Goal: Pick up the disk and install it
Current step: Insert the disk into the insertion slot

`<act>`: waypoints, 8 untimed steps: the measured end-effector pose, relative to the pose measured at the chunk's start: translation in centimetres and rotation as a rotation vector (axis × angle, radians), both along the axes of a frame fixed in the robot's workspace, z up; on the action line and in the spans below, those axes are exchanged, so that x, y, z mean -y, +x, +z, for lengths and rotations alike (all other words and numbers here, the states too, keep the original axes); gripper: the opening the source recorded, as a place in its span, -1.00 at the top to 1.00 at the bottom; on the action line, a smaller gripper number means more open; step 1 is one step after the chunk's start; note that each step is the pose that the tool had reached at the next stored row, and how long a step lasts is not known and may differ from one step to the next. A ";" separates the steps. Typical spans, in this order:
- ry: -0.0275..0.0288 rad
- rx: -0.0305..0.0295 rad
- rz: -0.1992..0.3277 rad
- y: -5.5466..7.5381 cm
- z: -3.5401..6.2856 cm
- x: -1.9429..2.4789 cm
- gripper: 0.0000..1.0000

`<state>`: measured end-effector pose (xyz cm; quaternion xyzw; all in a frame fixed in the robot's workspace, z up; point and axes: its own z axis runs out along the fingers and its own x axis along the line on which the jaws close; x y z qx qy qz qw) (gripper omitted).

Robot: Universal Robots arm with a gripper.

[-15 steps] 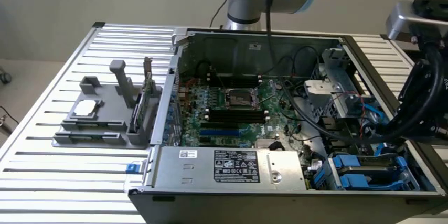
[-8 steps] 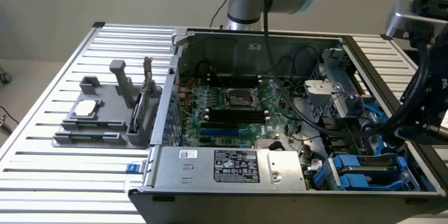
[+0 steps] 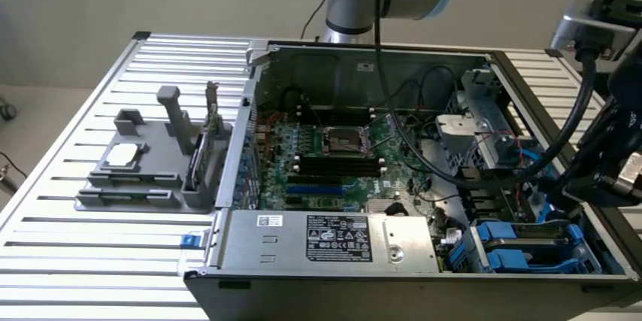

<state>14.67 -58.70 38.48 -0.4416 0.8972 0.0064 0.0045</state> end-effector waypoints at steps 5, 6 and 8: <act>-0.0001 0.0000 -0.077 0.0 -0.16 0.00 0.55; -0.0001 0.0000 -0.091 0.0 -0.19 0.00 0.55; -0.0001 0.0000 -0.121 0.0 -0.26 0.00 0.55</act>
